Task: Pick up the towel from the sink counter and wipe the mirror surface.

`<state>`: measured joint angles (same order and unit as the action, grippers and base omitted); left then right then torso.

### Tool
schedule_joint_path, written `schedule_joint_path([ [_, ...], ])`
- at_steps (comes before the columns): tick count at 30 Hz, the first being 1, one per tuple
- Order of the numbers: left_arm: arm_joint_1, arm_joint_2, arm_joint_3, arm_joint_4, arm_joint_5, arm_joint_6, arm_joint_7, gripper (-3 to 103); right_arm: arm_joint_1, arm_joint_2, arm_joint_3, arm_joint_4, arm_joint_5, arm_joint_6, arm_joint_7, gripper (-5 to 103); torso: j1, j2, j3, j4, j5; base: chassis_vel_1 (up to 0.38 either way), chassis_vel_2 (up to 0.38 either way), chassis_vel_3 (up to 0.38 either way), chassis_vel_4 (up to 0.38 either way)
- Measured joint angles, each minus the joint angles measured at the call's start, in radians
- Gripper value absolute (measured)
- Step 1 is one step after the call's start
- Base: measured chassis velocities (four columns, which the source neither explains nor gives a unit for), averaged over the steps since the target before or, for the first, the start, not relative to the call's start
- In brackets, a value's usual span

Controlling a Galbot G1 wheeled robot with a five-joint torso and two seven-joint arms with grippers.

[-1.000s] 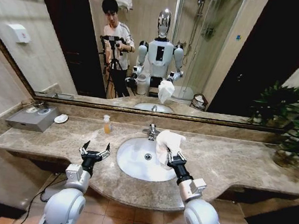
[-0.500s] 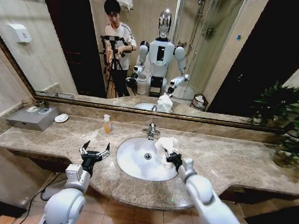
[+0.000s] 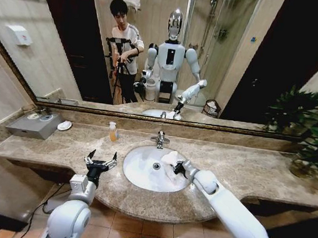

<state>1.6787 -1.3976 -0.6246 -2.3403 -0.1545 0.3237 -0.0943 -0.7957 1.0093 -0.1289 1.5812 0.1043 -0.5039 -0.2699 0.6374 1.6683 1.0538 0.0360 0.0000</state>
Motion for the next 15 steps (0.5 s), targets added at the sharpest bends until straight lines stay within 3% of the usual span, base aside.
schedule_joint_path([
  [9, 0.000, 0.000, 0.000, 0.000, 0.000, 0.000, 0.000, 100, 0.036, 0.028, -0.056, -0.108, 0.009, 0.025, -0.027, 13, 0.000, 0.000, 0.000, 0.0001, -0.0003, 0.000, 0.000, 0.000, 0.000],
  [15, 0.000, 0.000, 0.000, 0.000, 0.000, 0.000, 0.000, 100, -0.030, -0.032, -0.105, -0.058, 0.037, 0.009, -0.058, 13, 0.000, 0.000, 0.000, -0.0004, 0.0001, 0.000, 0.000, 0.000, 0.000],
])
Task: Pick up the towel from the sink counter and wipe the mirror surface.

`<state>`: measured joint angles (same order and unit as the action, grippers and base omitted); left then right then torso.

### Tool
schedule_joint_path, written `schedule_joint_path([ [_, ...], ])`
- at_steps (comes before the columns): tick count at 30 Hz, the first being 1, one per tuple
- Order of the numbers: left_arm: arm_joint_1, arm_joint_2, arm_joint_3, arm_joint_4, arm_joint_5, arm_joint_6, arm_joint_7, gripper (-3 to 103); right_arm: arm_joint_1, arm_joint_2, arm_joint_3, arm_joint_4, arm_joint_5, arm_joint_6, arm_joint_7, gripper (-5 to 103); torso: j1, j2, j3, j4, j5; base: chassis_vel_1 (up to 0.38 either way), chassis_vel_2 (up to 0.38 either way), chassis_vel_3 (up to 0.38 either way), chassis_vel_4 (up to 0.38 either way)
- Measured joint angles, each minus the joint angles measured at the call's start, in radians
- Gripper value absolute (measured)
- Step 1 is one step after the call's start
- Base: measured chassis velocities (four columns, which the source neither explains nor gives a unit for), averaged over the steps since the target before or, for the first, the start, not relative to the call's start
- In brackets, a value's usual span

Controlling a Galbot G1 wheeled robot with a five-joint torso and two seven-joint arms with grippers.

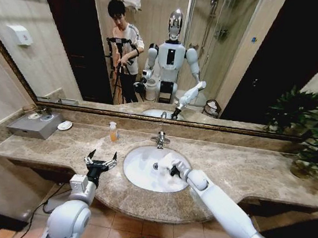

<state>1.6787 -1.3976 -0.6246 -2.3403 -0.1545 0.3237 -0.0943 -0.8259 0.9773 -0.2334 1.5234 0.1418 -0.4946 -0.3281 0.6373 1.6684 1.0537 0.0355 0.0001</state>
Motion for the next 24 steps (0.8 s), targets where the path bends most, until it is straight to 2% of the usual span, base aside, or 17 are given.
schedule_joint_path([
  [4, 0.000, 0.000, 0.000, 0.000, 0.000, 0.000, 0.000, 100, -0.002, -0.022, -0.027, 0.028, 0.020, -0.009, 0.001, 13, 0.000, 0.000, 0.000, -0.0001, -0.0003, 0.000, 0.000, 0.000, 0.000],
  [9, 0.000, 0.000, 0.000, 0.000, 0.000, 0.000, 0.000, 100, 0.087, 0.033, -0.030, -0.076, 0.027, 0.013, 0.039, 13, 0.000, 0.000, 0.000, 0.0007, 0.0000, 0.000, 0.000, 0.000, 0.000],
  [17, 0.000, 0.000, 0.000, 0.000, 0.000, 0.000, 0.000, 100, 0.168, 0.094, -0.021, -0.185, 0.038, 0.036, 0.058, 13, 0.000, 0.000, 0.000, 0.0006, -0.0002, 0.000, 0.000, 0.000, 0.000],
  [24, 0.000, 0.000, 0.000, 0.000, 0.000, 0.000, 0.000, 100, 0.110, 0.064, -0.078, -0.099, 0.051, 0.025, 0.057, 13, 0.000, 0.000, 0.000, 0.0002, -0.0001, 0.000, 0.000, 0.000, 0.000],
])
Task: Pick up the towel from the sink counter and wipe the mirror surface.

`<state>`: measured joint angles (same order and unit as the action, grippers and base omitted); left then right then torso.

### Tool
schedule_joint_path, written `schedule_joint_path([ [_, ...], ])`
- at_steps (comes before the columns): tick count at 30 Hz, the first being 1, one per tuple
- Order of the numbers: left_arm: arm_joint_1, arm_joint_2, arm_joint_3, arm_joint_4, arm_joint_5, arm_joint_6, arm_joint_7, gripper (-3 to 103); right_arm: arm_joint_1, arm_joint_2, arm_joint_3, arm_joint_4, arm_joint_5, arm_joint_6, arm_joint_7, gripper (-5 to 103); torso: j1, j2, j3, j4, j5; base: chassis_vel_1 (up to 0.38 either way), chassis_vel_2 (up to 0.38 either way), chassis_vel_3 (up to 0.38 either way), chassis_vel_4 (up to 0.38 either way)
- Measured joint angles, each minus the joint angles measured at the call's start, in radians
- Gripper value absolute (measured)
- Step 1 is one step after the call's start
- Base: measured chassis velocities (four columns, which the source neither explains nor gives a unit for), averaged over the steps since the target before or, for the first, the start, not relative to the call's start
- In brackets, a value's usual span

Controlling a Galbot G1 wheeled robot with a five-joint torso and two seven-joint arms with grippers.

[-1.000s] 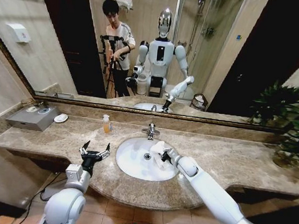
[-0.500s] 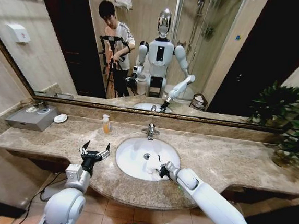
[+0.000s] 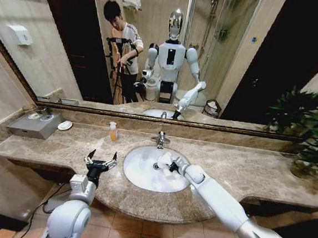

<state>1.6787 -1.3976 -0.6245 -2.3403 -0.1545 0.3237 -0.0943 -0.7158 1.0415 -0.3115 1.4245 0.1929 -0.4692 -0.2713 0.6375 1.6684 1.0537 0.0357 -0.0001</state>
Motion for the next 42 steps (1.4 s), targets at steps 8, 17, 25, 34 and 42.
schedule_joint_path([
  [8, 0.000, 0.000, 0.000, 0.000, 0.000, 0.000, 0.000, 100, 0.008, -0.016, -0.063, 0.097, 0.044, -0.033, 0.027, 13, 0.000, 0.000, 0.000, 0.0002, -0.0001, 0.000, 0.000, 0.000, 0.000],
  [17, 0.000, 0.000, 0.000, 0.000, 0.000, 0.000, 0.000, 100, 0.068, 0.041, -0.005, -0.048, 0.040, 0.012, 0.085, 13, 0.000, 0.000, 0.000, 0.0002, -0.0001, 0.000, 0.000, 0.000, 0.000],
  [25, 0.000, 0.000, 0.000, 0.000, 0.000, 0.000, 0.000, 100, -0.001, 0.005, -0.030, 0.030, 0.054, 0.001, 0.082, 13, 0.000, 0.000, 0.000, 0.0000, -0.0001, 0.000, 0.000, 0.000, 0.000],
  [34, 0.000, 0.000, 0.000, 0.000, 0.000, 0.000, 0.000, 100, 0.001, 0.016, -0.080, 0.127, 0.101, -0.034, 0.061, 13, 0.000, 0.000, 0.000, 0.0003, -0.0001, 0.000, 0.000, 0.000, 0.000],
  [42, 0.000, 0.000, 0.000, 0.000, 0.000, 0.000, 0.000, 100, 0.065, 0.131, -0.062, -0.022, 0.100, 0.043, 0.143, 13, 0.000, 0.000, 0.000, 0.0004, -0.0002, 0.000, 0.000, 0.000, 0.000],
])
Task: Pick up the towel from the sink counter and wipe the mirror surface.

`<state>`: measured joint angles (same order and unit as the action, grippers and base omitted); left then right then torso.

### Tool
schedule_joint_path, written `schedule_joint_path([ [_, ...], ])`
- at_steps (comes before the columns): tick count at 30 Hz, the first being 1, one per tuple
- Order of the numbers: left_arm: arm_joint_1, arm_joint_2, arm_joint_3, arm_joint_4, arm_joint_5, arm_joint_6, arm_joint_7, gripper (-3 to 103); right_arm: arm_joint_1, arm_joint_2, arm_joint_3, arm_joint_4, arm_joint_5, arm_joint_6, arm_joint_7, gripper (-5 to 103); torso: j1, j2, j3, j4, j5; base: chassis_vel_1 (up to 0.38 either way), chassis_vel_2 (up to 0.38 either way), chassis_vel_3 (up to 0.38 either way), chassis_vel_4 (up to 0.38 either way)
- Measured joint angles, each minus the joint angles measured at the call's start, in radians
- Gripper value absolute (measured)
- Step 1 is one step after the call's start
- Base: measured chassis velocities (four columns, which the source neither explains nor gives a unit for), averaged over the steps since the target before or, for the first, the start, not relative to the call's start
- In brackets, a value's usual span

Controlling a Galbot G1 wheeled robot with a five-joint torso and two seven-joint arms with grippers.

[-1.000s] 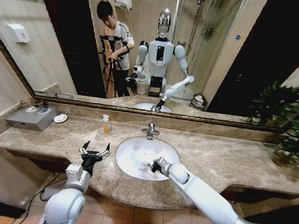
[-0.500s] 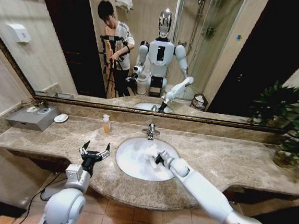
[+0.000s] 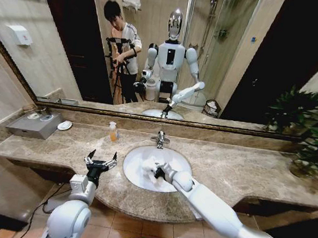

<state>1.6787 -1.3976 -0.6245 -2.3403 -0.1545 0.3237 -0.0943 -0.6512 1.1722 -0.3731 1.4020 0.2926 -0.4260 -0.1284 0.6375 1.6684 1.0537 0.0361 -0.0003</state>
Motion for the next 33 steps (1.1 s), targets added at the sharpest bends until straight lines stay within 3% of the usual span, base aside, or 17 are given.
schedule_joint_path([
  [5, 0.000, 0.000, 0.000, 0.000, 0.000, 0.000, 0.000, 100, 0.004, 0.052, 0.009, -0.066, -0.012, 0.057, 0.050, 13, 0.000, 0.000, 0.000, 0.0000, 0.0001, 0.000, 0.000, 0.000, 0.000],
  [15, 0.000, 0.000, 0.000, 0.000, 0.000, 0.000, 0.000, 100, -0.069, -0.048, -0.075, 0.123, 0.046, -0.035, -0.021, 13, 0.000, 0.000, 0.000, -0.0006, 0.0000, 0.000, 0.000, 0.000, 0.000],
  [18, 0.000, 0.000, 0.000, 0.000, 0.000, 0.000, 0.000, 100, -0.062, -0.043, -0.081, 0.125, 0.048, -0.037, -0.027, 13, 0.000, 0.000, 0.000, -0.0006, 0.0000, 0.000, 0.000, 0.000, 0.000],
  [27, 0.000, 0.000, 0.000, 0.000, 0.000, 0.000, 0.000, 100, 0.022, 0.132, -0.030, -0.103, 0.035, 0.056, 0.053, 13, 0.000, 0.000, 0.000, 0.0001, 0.0000, 0.000, 0.000, 0.000, 0.000],
  [33, 0.000, 0.000, 0.000, 0.000, 0.000, 0.000, 0.000, 100, 0.043, 0.155, -0.009, -0.162, 0.003, 0.090, 0.059, 13, 0.000, 0.000, 0.000, -0.0004, -0.0001, 0.000, 0.000, 0.000, 0.000],
])
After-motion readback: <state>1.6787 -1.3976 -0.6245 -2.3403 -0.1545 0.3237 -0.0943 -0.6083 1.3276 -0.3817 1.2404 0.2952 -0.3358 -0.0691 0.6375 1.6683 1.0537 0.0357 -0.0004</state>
